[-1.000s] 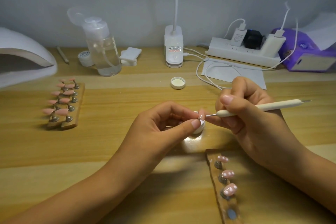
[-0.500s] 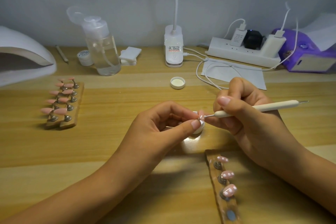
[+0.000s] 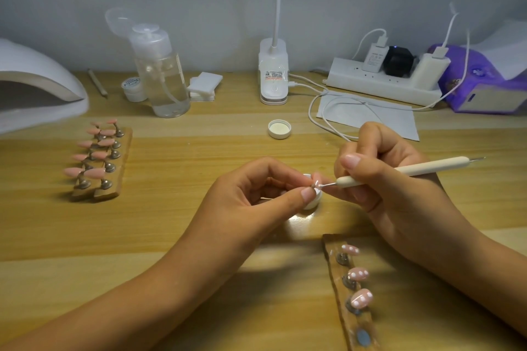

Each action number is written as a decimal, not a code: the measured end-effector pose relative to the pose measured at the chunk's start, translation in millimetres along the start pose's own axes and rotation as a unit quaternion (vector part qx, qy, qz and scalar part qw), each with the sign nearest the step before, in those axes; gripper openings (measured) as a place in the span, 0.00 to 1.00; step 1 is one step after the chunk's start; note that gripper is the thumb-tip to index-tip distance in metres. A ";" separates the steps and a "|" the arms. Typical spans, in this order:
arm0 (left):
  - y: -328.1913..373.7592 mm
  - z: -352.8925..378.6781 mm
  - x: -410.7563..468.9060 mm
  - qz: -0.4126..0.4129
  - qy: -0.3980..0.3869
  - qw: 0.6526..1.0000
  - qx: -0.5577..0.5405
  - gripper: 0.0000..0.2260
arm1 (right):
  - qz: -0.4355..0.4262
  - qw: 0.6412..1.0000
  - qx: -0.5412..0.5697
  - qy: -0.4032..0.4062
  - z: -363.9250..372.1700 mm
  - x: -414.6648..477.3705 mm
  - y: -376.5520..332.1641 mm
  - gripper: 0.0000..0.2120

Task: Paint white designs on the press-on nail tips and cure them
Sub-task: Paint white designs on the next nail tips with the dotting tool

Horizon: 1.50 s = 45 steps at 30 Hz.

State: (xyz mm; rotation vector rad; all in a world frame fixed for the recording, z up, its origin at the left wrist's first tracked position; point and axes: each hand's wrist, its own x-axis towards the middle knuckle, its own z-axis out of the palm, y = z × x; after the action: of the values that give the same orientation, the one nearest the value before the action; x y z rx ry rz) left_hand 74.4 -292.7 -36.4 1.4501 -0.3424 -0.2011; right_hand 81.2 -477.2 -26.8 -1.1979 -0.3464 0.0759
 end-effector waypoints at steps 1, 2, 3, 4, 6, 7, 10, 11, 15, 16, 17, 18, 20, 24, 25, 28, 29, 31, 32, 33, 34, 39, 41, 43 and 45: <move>-0.1 -0.1 0.0 0.001 -0.001 1.000 0.000 0.03 | 0.000 1.000 -0.002 0.002 0.4 0.3 0.0 0.12; -0.2 -0.2 0.0 0.002 -0.001 1.000 0.000 0.03 | 0.000 1.000 -0.003 0.006 0.4 0.2 0.0 0.12; -0.2 -0.2 -0.1 0.003 -0.002 1.000 -0.001 0.03 | 0.001 1.000 -0.003 0.010 0.5 0.4 0.0 0.12; -0.3 -0.1 -0.1 0.003 -0.002 1.000 -0.001 0.03 | 0.002 1.000 -0.002 0.011 0.6 0.4 0.2 0.11; -0.7 0.0 0.1 0.004 -0.001 1.000 0.000 0.03 | 0.004 1.000 -0.001 0.013 0.8 0.2 0.5 0.10; -0.7 -0.1 0.1 0.005 0.000 1.000 0.000 0.04 | 0.005 1.000 -0.001 0.014 0.9 0.2 0.7 0.10; -0.6 -0.4 0.3 0.006 -0.004 1.000 -0.002 0.03 | 0.009 1.000 0.013 0.017 0.5 1.6 0.4 0.12; -0.3 -0.5 0.4 0.006 -0.004 1.000 -0.005 0.03 | 0.012 0.999 0.025 0.024 -0.4 2.9 0.3 0.13; 1.4 -1.0 1.3 0.011 0.019 0.999 -0.029 0.03 | 0.012 0.994 0.016 0.105 -10.1 11.6 1.8 0.10; 1.8 -1.4 1.4 0.013 0.026 0.999 -0.033 0.03 | 0.005 0.994 -0.021 0.110 -12.7 12.7 2.0 0.07; 1.8 -2.0 1.4 0.014 0.032 0.999 -0.034 0.02 | -0.004 0.992 -0.068 0.102 -14.3 12.9 2.0 0.06; 1.6 -2.7 1.5 0.014 0.038 0.999 -0.033 0.02 | -0.016 0.988 -0.122 0.089 -15.4 11.7 2.2 0.06; 0.6 -4.2 1.8 0.010 0.049 0.998 -0.029 0.03 | -0.056 0.968 -0.237 0.065 -14.2 7.6 3.2 0.06; -1.9 -5.1 3.1 0.000 0.065 0.997 -0.036 0.03 | -0.122 0.911 -0.395 0.003 -9.3 0.6 11.5 0.08; -2.4 -5.2 3.1 -0.002 0.067 0.997 -0.034 0.03 | -0.129 0.900 -0.416 -0.005 -9.0 0.9 12.7 0.09; -2.2 -5.0 2.7 -0.003 0.068 0.997 -0.035 0.03 | -0.121 0.889 -0.442 -0.018 -9.7 2.9 13.4 0.10; -1.8 -4.9 2.3 -0.003 0.067 0.997 -0.037 0.03 | -0.115 0.887 -0.446 -0.020 -9.9 3.4 13.3 0.10; -0.5 -4.5 1.7 -0.003 0.064 0.997 -0.039 0.03 | -0.107 0.885 -0.453 -0.023 -10.2 4.4 13.8 0.10; -0.1 -4.1 1.5 -0.003 0.063 0.997 -0.041 0.03 | -0.107 0.884 -0.454 -0.023 -10.1 4.4 14.0 0.10; 0.0 -4.1 1.3 -0.004 0.064 0.997 -0.043 0.04 | -0.107 0.885 -0.453 -0.022 -10.1 4.2 14.2 0.10; 0.0 -3.9 1.5 -0.004 0.065 0.997 -0.044 0.04 | -0.107 0.888 -0.447 -0.020 -10.0 3.6 14.2 0.10; 0.5 -3.4 1.8 -0.004 0.062 0.997 -0.050 0.04 | -0.106 0.934 -0.339 0.040 -7.0 2.0 9.1 0.05; 0.1 -3.5 1.7 -0.003 0.058 0.997 -0.046 0.04 | -0.116 0.954 -0.268 0.071 -7.5 2.1 5.7 0.04; 0.0 -3.4 1.8 -0.002 0.049 0.998 -0.042 0.04 | -0.102 0.971 -0.193 0.101 -10.2 1.6 2.2 0.09; -0.3 -2.7 1.4 0.002 0.026 0.999 -0.035 0.04 | -0.069 0.982 -0.130 0.115 -11.8 1.6 0.3 0.10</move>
State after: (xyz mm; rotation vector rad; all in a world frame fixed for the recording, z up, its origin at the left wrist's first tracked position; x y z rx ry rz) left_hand 76.7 -290.7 -36.7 1.3833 -0.2930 -0.1713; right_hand 86.4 -487.3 -30.5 -1.4218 -0.2389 -0.2331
